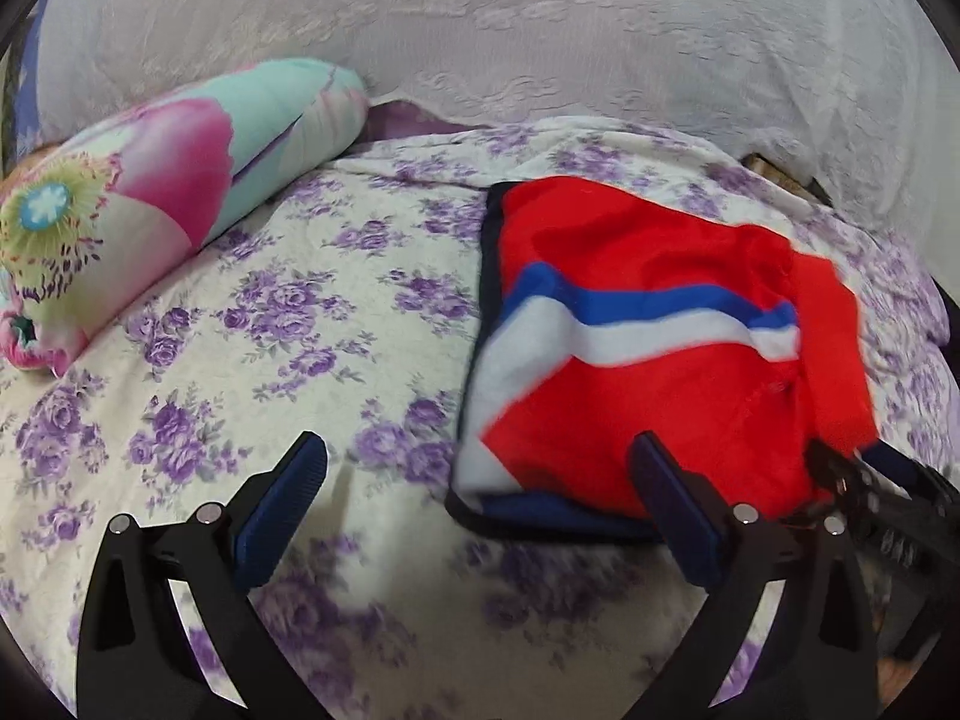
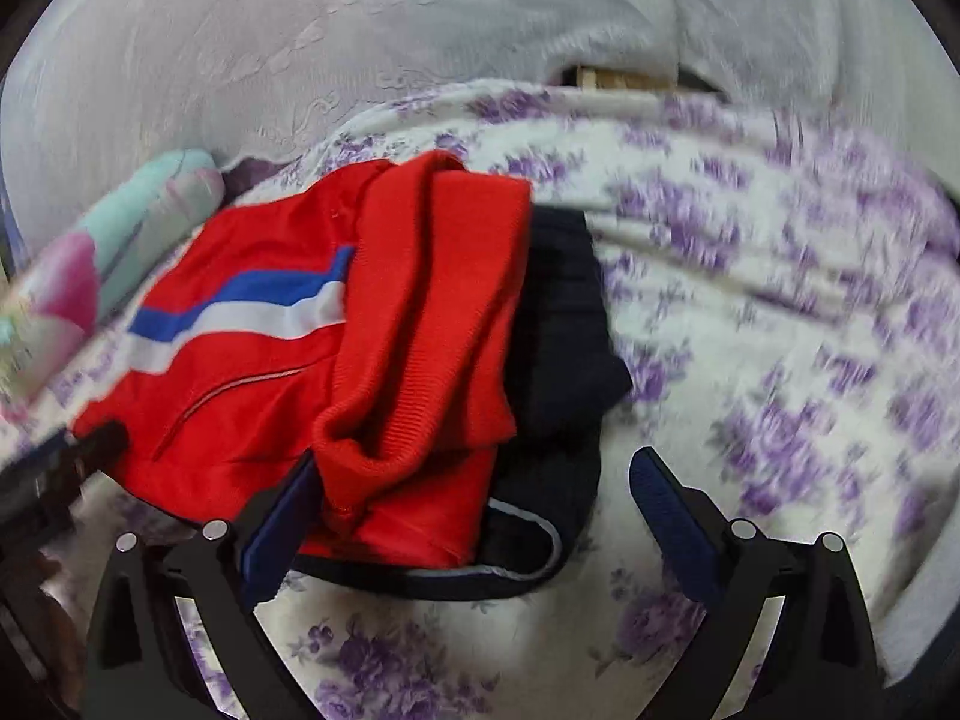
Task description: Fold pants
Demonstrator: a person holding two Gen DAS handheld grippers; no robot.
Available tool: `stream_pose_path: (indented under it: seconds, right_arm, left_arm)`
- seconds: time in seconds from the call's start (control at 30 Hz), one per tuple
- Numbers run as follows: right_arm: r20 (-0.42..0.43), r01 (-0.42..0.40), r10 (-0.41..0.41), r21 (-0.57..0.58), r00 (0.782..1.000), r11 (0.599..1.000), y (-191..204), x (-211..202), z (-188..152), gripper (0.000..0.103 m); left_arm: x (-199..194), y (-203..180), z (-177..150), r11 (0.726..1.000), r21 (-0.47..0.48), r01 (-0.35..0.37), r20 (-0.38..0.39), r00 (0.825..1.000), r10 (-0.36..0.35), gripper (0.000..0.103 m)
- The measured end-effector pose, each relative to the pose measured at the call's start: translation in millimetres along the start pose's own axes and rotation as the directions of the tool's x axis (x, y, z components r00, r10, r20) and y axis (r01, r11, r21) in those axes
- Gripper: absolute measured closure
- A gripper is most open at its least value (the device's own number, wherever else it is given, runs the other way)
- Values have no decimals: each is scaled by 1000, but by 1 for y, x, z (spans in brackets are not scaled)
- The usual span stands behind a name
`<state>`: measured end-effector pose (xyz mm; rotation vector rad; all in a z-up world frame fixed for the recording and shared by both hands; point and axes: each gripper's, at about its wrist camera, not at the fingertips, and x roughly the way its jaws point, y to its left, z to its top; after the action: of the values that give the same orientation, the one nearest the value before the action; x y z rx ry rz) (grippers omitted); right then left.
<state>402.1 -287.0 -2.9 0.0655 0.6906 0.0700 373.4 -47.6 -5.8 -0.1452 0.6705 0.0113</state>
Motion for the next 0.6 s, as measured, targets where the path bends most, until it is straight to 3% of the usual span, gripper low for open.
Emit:
stream_pose_path:
  seconds: [0.07,0.1,0.2,0.3,0.37,0.43,0.47,0.53,0.6]
  right_arm:
    - [52,-9,7,32,999,999,-5,-12,-4,3]
    - [125,4,-7,25,992,1000,-3,-28,-8,3]
    - [228,77,-69,-23,971,997,11,-52,-18,3]
    - [132,166,-161,-31,978,986,15,-34,-18,3]
    - [63,137,-136,-15,989,990,10,-23,-17,3]
    - [66,121,-120,-3,991,993,8,-24,-17,3]
    - [104,124,-123,-2,987,992,8,-32,-18,3]
    - [248,123,-119,-2,961,992,12,-58,-21,3]
    - [336,120,-108,-14,936,993,18,-72,-20,3]
  left_arm:
    - [-7,-8,-7,999,44,16,-6,1000,-16,5]
    - [-10,-14,-10,997,75,16,-14,1000,-15,5]
    - [-11,-26,-18,988,152,-5,-50,999,13,5]
    - [-8,-29,-21,982,176,-65,-62,995,77,5]
    - [-12,-22,-18,985,143,-97,-35,994,103,5]
    - [-20,-13,-13,991,99,-90,15,996,89,5]
    - [-25,-9,-11,993,75,-95,50,995,92,5]
    - [-26,-6,-5,992,60,-108,79,992,103,5]
    - [-22,-11,1,991,83,-109,88,991,102,5]
